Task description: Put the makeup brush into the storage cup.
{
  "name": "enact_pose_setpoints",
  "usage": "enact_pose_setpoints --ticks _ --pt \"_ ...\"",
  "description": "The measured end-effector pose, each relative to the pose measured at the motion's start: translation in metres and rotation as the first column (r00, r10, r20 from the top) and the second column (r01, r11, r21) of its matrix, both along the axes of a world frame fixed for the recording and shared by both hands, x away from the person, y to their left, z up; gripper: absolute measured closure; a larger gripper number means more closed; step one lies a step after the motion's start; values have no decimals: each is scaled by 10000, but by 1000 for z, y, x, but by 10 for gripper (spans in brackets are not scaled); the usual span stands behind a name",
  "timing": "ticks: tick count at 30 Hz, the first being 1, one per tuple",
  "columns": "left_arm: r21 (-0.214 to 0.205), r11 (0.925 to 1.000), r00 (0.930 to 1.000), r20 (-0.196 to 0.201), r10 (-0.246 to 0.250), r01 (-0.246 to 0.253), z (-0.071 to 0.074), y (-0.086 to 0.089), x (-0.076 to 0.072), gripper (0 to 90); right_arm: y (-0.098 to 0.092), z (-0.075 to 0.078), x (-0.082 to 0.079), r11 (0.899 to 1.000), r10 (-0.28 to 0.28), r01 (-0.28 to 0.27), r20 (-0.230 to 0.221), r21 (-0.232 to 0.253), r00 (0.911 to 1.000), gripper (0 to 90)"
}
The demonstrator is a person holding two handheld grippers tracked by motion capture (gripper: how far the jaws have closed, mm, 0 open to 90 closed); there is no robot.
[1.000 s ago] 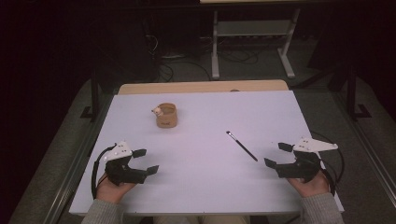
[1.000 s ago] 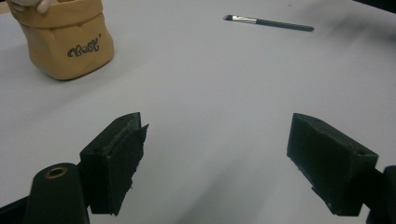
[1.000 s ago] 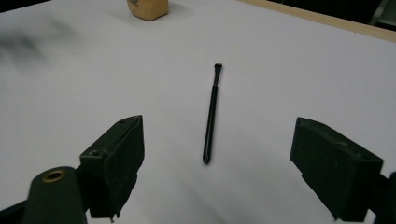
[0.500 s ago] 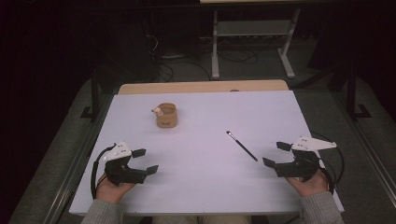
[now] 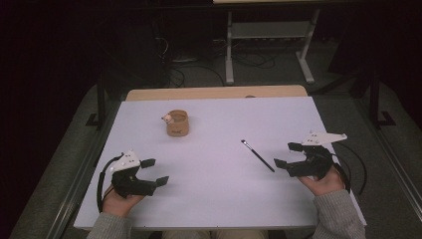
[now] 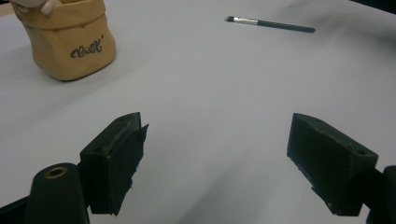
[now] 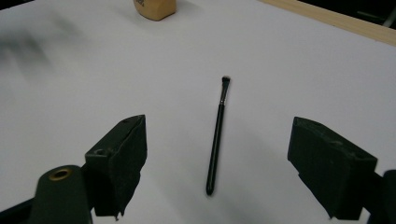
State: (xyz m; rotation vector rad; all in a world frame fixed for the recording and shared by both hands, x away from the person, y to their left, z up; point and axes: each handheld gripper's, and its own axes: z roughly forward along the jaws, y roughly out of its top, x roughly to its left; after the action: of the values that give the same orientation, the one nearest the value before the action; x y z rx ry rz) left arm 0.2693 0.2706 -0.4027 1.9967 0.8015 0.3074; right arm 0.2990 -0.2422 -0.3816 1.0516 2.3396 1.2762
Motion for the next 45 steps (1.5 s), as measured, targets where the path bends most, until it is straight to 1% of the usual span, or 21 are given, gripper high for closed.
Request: enact_pose_setpoints --ticks 2,3,8,10,11,12,13,15,18,20,21,26,29,32,33,34,35,39,40,42,45 --pt "28 10000 10000 4 -9 9 0 0 0 181 0 2 4 10000 19 -19 -24 60 10000 186" --pt "23 10000 10000 -28 21 -21 0 1 1 181 2 3 6 10000 -8 9 -149 74 9999 187" --pt "43 10000 10000 13 25 -25 0 2 1 181 4 8 12 9997 165 -170 -281 -186 9995 199" --pt "106 9999 9999 104 -24 23 1 2 1 181 6 12 18 9995 175 -187 -440 -261 9989 204" --pt "106 9999 9999 104 -24 23 1 2 1 181 6 12 18 9995 175 -187 -440 -261 9989 204" --pt "108 9999 10000 70 -12 11 1 2 1 181 8 13 22 9987 233 -255 -511 -436 9984 204" --pt "108 9999 10000 70 -12 11 1 2 1 181 8 13 22 9987 233 -255 -511 -436 9984 204" --pt "-24 10000 10000 57 45 -45 0 1 1 181 11 14 25 9985 274 -301 -600 -448 9978 206" --pt "-5 10000 10000 53 58 -58 1 1 0 181 15 17 34 9965 408 -461 -757 -692 9963 209" --pt "22 10000 10000 63 58 -59 1 1 0 181 16 17 36 9963 414 -469 -765 -717 9962 210" --pt "-4 10000 10000 66 48 -48 0 1 1 182 19 19 39 9959 437 -502 -857 -751 9954 214" --pt "-76 9999 10000 34 86 -85 0 2 1 182 27 21 46 9944 576 -659 -1001 -823 9933 223" --pt "-83 9999 9999 94 73 -72 1 3 1 182 32 22 50 9930 631 -743 -1186 -923 9909 233" --pt "-133 9998 9999 35 143 -143 1 4 0 182 36 22 55 9920 771 -889 -1272 -897 9889 245" --pt "-133 9998 9999 34 145 -145 1 5 0 183 37 22 56 9921 786 -910 -1368 -864 9875 245" --pt "-150 9998 9999 30 145 -145 1 5 1 182 38 22 59 9912 838 -961 -1312 -909 9878 246" --pt "-144 9998 9999 34 143 -142 1 5 1 183 39 23 60 9915 819 -951 -1418 -893 9865 252" --pt "-144 9998 9999 36 153 -153 1 4 1 183 44 24 67 9898 877 -1032 -1516 -982 9845 262" --pt "-45 10000 9999 72 87 -87 0 4 1 183 47 24 72 9896 898 -1070 -1685 -960 9816 266" --pt "-39 9999 9999 28 129 -129 -1 3 1 183 51 23 77 9876 917 -1124 -1779 -1099 9798 272" --pt "26 10000 10000 36 84 -84 0 2 2 184 57 20 84 9849 860 -1142 -2051 -1299 9750 286"
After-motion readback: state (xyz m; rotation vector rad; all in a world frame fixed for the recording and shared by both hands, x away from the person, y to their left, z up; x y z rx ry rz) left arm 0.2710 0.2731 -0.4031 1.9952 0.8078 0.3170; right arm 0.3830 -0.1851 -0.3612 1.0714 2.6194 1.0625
